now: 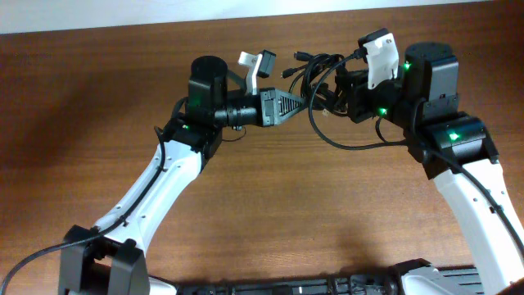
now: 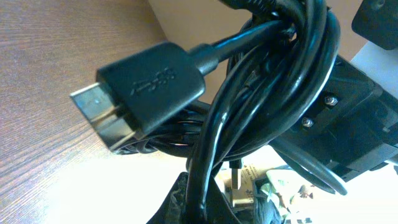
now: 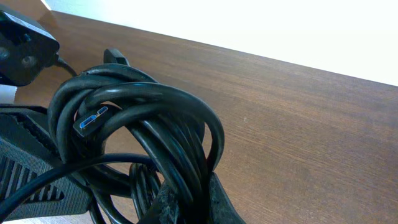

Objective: Untangle cables

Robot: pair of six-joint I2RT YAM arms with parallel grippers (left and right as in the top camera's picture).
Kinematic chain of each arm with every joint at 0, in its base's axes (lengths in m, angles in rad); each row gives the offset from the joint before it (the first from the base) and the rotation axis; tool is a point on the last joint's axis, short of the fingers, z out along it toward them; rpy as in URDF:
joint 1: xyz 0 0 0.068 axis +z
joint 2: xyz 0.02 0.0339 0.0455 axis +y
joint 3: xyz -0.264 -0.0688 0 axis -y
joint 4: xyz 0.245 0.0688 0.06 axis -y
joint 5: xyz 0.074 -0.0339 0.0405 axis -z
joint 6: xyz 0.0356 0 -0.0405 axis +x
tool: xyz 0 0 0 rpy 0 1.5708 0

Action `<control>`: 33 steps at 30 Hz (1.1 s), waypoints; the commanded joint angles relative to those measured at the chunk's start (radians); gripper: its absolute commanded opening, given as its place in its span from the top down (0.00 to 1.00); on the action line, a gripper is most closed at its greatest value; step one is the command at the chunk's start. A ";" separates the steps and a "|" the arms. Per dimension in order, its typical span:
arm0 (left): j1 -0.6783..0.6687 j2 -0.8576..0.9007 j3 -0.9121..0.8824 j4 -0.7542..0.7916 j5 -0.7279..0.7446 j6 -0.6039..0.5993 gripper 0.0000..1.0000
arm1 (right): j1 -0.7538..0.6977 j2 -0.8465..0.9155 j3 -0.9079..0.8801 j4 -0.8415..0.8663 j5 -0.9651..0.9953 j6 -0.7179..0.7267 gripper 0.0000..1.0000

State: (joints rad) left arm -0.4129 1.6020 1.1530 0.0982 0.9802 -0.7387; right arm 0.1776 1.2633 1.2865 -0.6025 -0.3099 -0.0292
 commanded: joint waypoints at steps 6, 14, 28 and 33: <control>0.000 0.004 0.008 0.099 0.019 -0.061 0.63 | 0.005 -0.018 0.025 -0.003 -0.048 0.012 0.96; 0.000 0.004 0.008 0.107 0.000 -0.061 1.00 | 0.005 -0.018 0.025 -0.003 -0.081 0.012 0.96; 0.119 0.004 0.008 -0.343 -0.303 -0.122 1.00 | -0.094 -0.090 0.026 0.024 -0.108 0.093 0.96; 0.119 0.004 0.008 -0.199 -0.244 0.079 1.00 | -0.094 -0.095 0.026 0.019 -0.188 0.093 0.93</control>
State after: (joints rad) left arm -0.3717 1.5753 1.1980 -0.1429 0.8837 -0.7834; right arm 0.1360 1.2503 1.2659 -0.6044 -0.5037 0.0383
